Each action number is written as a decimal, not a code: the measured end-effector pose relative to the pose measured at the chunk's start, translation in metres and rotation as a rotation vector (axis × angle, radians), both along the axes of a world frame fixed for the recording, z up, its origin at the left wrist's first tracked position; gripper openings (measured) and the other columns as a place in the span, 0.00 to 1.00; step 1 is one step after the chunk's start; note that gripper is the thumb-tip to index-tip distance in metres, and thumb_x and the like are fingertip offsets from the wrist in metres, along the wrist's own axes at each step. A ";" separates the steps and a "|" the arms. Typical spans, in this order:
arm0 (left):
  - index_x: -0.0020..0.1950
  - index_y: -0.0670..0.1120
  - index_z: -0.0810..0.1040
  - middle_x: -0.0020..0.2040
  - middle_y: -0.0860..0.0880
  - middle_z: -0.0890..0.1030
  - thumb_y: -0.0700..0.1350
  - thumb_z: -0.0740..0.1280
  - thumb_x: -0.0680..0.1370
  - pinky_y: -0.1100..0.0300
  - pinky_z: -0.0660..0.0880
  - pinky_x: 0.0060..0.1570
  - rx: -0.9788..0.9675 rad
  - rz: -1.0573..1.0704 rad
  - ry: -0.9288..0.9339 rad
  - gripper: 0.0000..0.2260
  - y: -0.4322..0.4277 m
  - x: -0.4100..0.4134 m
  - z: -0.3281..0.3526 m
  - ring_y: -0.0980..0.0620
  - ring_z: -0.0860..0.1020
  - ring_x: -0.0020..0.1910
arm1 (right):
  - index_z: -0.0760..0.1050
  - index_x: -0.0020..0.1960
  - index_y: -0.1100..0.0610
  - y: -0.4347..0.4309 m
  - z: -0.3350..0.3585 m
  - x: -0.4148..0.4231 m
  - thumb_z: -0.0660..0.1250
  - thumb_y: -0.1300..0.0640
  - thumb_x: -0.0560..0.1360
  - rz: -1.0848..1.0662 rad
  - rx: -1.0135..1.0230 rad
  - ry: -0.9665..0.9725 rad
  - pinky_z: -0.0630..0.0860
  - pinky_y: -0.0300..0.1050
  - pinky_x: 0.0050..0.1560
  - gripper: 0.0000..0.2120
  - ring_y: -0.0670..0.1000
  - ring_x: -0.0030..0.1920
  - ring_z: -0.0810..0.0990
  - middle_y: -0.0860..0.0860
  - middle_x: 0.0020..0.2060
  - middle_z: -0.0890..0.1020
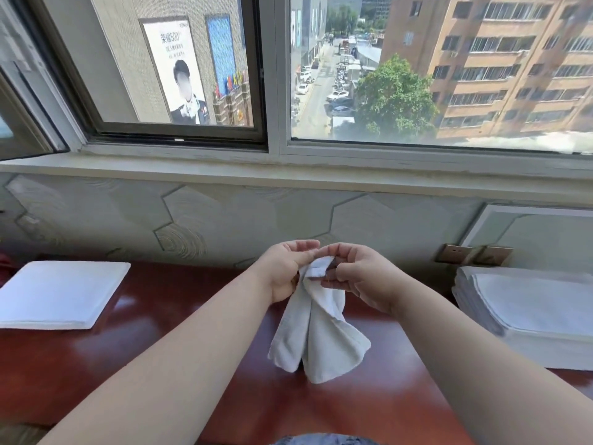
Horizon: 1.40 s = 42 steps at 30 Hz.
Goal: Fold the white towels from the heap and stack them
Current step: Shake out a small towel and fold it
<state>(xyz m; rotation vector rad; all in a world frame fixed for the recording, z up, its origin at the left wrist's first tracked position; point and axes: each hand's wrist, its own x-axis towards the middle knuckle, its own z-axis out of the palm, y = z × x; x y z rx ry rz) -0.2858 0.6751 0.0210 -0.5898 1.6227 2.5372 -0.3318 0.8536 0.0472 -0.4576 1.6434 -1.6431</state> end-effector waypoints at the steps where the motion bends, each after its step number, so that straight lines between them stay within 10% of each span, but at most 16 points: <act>1: 0.59 0.40 0.78 0.46 0.40 0.84 0.31 0.67 0.81 0.57 0.82 0.36 0.032 -0.005 0.003 0.09 -0.002 0.002 0.003 0.47 0.85 0.36 | 0.79 0.59 0.61 0.000 0.000 -0.001 0.64 0.73 0.74 0.009 0.035 0.070 0.81 0.54 0.62 0.16 0.59 0.56 0.86 0.64 0.51 0.85; 9: 0.60 0.40 0.78 0.45 0.46 0.87 0.32 0.69 0.80 0.60 0.82 0.42 -0.092 0.050 0.046 0.10 0.003 0.008 0.007 0.52 0.85 0.41 | 0.80 0.45 0.51 -0.003 -0.004 -0.006 0.71 0.53 0.78 -0.177 0.404 0.752 0.78 0.46 0.44 0.04 0.46 0.38 0.82 0.47 0.35 0.84; 16: 0.58 0.41 0.80 0.50 0.43 0.87 0.34 0.67 0.83 0.57 0.82 0.48 -0.222 0.045 0.155 0.06 0.013 0.009 0.021 0.51 0.85 0.45 | 0.79 0.46 0.49 -0.006 -0.006 -0.008 0.69 0.45 0.79 -0.266 0.435 1.129 0.74 0.50 0.52 0.08 0.48 0.48 0.74 0.43 0.42 0.77; 32: 0.59 0.39 0.79 0.48 0.44 0.88 0.32 0.63 0.84 0.63 0.81 0.42 -0.080 0.130 0.240 0.08 0.030 0.018 0.030 0.52 0.86 0.44 | 0.72 0.32 0.47 -0.008 0.005 0.002 0.70 0.45 0.77 -0.364 0.406 1.023 0.72 0.46 0.39 0.17 0.46 0.32 0.74 0.41 0.27 0.76; 42: 0.63 0.36 0.78 0.50 0.43 0.87 0.33 0.61 0.85 0.62 0.82 0.44 -0.056 0.118 0.210 0.10 0.034 0.022 0.028 0.51 0.86 0.46 | 0.69 0.33 0.40 -0.004 0.000 -0.002 0.68 0.43 0.77 -0.282 0.452 1.070 0.77 0.53 0.49 0.16 0.47 0.42 0.77 0.43 0.36 0.76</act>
